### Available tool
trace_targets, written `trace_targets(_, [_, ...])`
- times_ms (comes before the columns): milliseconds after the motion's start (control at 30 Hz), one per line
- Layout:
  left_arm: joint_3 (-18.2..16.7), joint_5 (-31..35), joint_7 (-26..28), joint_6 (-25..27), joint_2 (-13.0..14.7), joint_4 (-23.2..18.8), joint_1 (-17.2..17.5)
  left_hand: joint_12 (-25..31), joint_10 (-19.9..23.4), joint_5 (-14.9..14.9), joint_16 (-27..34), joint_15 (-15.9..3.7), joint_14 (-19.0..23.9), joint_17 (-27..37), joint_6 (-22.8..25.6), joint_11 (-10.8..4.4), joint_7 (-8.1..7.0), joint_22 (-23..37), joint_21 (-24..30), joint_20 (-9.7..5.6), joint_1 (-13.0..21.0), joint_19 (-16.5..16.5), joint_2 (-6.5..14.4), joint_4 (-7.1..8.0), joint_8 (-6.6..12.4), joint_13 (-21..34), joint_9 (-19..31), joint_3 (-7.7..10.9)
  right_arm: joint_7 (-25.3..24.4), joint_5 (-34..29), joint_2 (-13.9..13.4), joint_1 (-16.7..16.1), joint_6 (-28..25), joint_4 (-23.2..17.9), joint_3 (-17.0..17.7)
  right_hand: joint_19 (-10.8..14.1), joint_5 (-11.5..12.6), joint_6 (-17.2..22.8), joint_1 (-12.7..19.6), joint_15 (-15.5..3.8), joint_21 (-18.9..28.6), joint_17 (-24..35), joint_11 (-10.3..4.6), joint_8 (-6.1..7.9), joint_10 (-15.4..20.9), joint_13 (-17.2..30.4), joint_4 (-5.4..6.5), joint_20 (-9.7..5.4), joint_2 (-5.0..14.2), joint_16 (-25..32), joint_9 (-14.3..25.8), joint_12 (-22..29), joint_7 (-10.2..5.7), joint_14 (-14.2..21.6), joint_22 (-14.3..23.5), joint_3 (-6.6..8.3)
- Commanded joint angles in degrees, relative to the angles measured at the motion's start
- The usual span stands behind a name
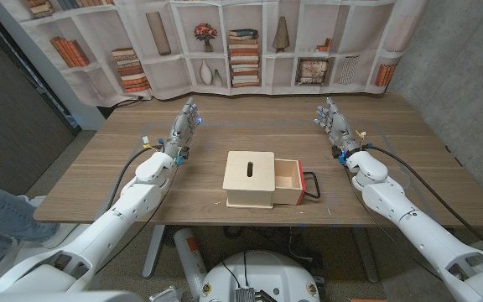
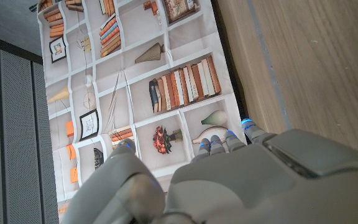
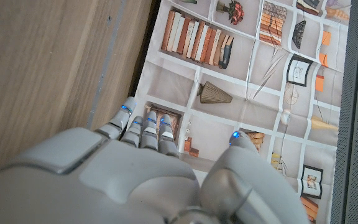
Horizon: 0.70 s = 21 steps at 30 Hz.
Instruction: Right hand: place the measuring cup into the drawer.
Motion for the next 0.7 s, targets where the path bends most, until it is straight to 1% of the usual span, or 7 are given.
trace_targets(33, [-0.28, -0.12, -0.04, 0.80, 0.95, -1.46, 0.51, 0.36, -0.68, 0.31, 0.23, 0.33, -3.49, 0.29, -0.70, 0.46, 0.79, 0.10, 0.21, -1.20, 0.56, -5.51, 0.14, -0.07, 0.22, 0.07, 0.26, 0.34, -1.53, -0.40, -0.28, -1.30, -0.32, -2.36, 0.22, 0.11, 0.37, 0.69, 0.59, 0.45, 0.27, 0.27, -0.16, 0.21, 0.64, 0.21, -0.12, -1.42, 0.08, 0.31, 0.18, 0.32, 0.07, 0.37, 0.17, 0.45])
trace_targets(233, [0.11, -0.11, -0.68, 1.39, 0.88, -0.78, -0.26, 0.33, -0.83, 0.41, 0.18, 0.47, -3.63, 0.28, -0.69, 0.77, 1.00, 0.11, 0.05, -1.33, 0.65, -5.47, 0.25, -0.15, 0.12, -0.07, 0.24, 0.31, -1.51, -0.69, 0.18, -0.97, 0.28, -1.98, 0.03, 0.32, 0.37, 0.81, 0.74, 0.29, 0.11, 0.24, -0.29, 0.19, 0.87, 0.19, -0.24, -1.51, 0.12, 0.34, 0.09, 0.37, 0.31, 0.62, 0.18, 0.46])
trace_targets(500, [0.76, 0.31, -1.12, 2.45, 0.88, -0.31, -1.45, 0.26, -1.09, 0.52, 0.11, 0.50, -3.85, 0.27, -1.07, 0.70, 0.95, 0.11, -0.25, -1.35, 0.77, -5.71, 0.37, -0.25, -0.15, -0.22, 0.23, 0.26, -1.49, -1.16, 0.79, -0.20, 1.39, -1.39, -0.03, 0.57, 0.40, 0.89, 1.20, -0.14, -0.27, 0.19, -0.65, 0.11, 1.22, 0.16, -0.54, -1.66, 0.31, 0.36, -0.07, 0.44, -0.16, 1.03, 0.19, 0.57])
trace_targets(700, [1.06, 0.51, -0.85, 3.36, 0.84, -0.28, -1.99, 0.28, -1.14, 0.59, 0.10, 0.55, -3.92, 0.26, -1.09, 0.77, 0.95, 0.12, -0.47, -1.20, 0.89, -5.82, 0.51, -0.34, -0.24, -0.34, 0.23, 0.24, -2.12, -1.32, 0.73, 0.13, 0.66, -2.37, -0.05, 0.75, 0.42, 0.99, 1.50, -0.35, -0.47, 0.16, -0.76, 0.10, 1.45, 0.15, -0.73, -1.71, 0.45, 0.36, -0.14, 0.49, -0.34, 1.25, 0.20, 0.66])
